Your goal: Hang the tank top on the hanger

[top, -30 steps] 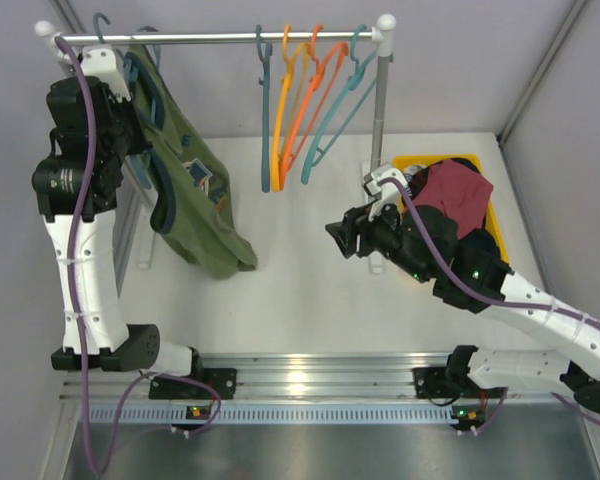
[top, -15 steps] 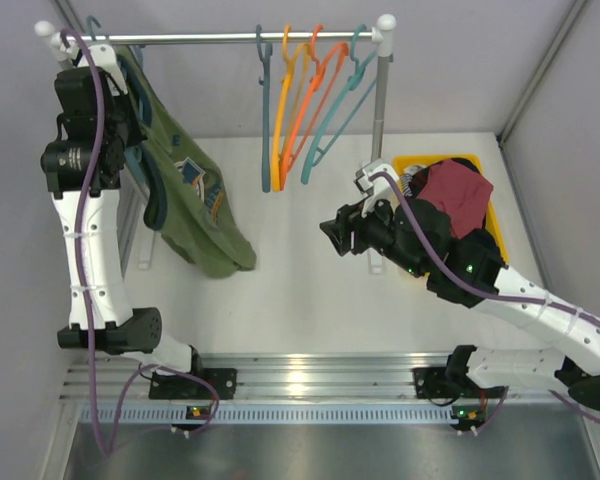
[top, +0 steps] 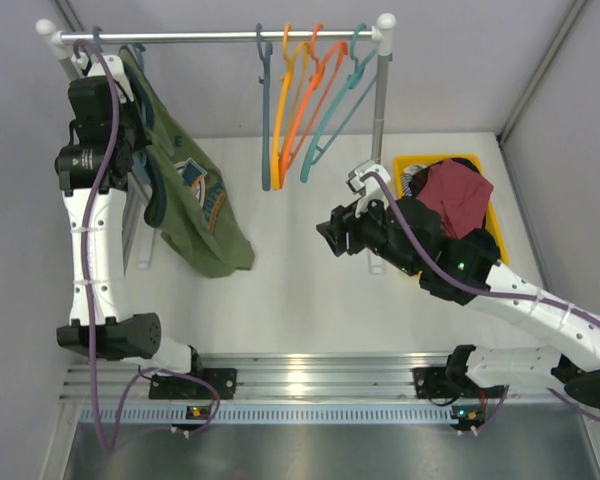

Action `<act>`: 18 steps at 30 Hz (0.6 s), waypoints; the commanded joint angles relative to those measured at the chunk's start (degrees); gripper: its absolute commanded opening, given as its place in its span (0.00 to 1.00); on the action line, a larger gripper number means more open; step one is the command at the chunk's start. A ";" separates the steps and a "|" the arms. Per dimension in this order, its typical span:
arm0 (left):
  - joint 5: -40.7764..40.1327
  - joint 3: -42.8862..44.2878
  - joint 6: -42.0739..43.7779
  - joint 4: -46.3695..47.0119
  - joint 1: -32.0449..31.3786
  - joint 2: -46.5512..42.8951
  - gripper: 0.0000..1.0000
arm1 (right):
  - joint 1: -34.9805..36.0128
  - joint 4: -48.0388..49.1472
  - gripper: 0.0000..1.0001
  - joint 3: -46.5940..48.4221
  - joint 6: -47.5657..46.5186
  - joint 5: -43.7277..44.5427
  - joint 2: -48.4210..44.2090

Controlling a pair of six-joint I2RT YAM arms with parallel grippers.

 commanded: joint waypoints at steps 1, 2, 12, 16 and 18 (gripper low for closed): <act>0.16 -2.33 0.38 4.74 0.58 -3.27 0.00 | -0.69 2.02 0.53 2.77 0.08 -0.83 0.63; 0.08 -2.86 0.29 4.92 0.58 -3.62 0.00 | -0.77 2.11 0.54 2.86 0.17 -0.91 0.71; -2.21 -3.04 -0.76 5.18 0.67 -5.38 0.24 | -0.78 2.11 0.53 2.86 0.26 -1.35 1.51; -3.43 -3.04 -0.94 5.10 0.67 -6.52 0.33 | -0.78 1.85 0.54 3.21 0.35 -1.35 1.68; -4.49 -3.13 -0.77 5.01 0.67 -6.87 0.34 | -0.78 1.76 0.53 3.30 0.35 -1.53 1.86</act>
